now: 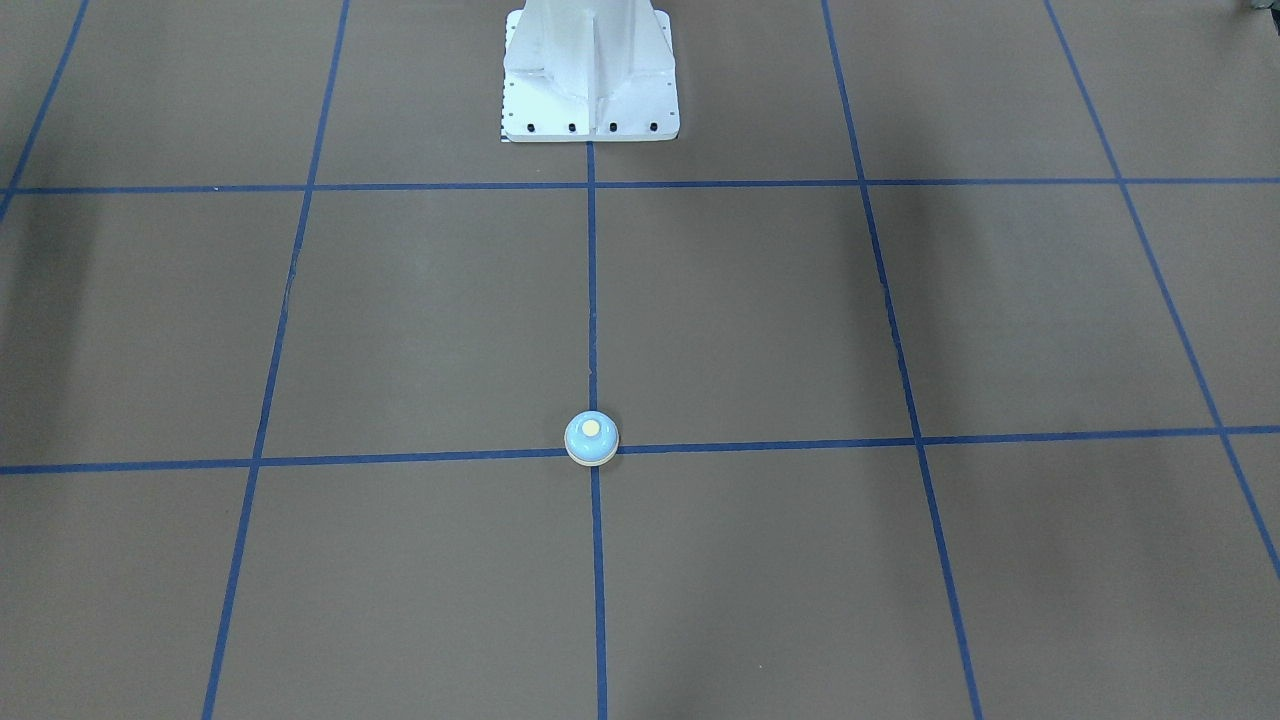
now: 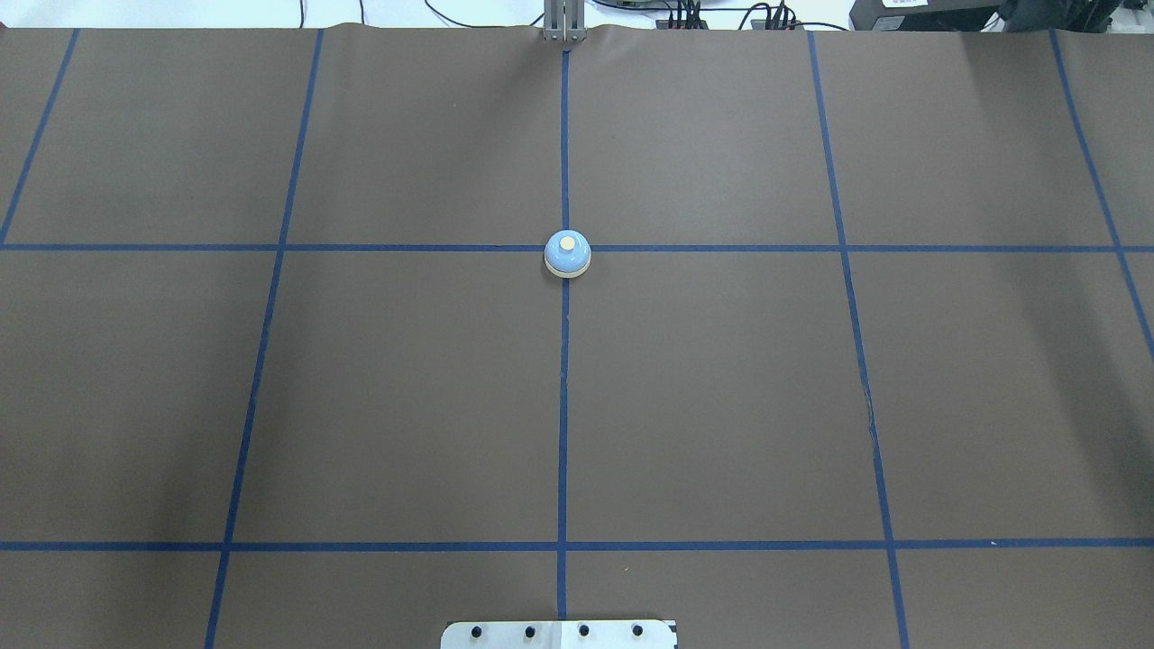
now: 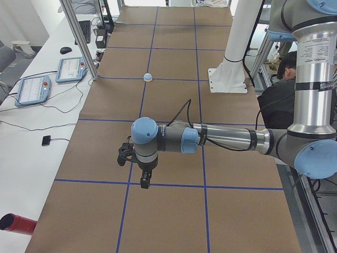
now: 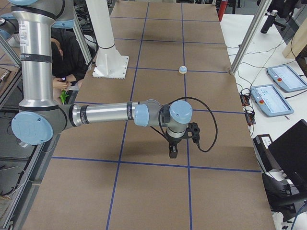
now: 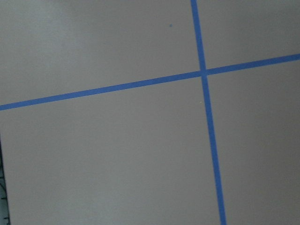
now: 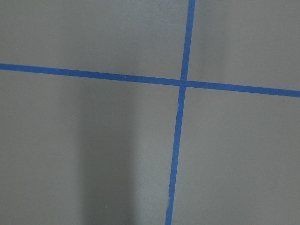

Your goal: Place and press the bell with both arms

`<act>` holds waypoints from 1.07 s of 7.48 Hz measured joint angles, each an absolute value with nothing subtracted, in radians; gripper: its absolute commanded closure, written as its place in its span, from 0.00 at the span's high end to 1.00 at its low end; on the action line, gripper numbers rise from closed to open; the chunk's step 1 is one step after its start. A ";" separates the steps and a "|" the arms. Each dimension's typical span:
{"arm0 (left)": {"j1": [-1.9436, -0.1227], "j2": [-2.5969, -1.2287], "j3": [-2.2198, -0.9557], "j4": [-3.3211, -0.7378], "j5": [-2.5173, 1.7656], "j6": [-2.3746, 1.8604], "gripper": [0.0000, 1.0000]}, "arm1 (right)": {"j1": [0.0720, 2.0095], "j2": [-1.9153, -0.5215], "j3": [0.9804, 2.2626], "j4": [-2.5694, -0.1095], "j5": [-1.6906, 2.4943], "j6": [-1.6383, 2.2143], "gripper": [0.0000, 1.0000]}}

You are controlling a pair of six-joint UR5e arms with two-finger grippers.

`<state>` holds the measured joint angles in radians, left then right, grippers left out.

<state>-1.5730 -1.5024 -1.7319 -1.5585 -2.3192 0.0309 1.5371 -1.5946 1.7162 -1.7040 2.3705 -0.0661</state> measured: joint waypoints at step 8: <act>-1.554 -1.491 -1.690 -1.598 -2.329 -0.011 1.00 | 1.544 -1.600 1.713 -1.704 2.404 -0.068 1.00</act>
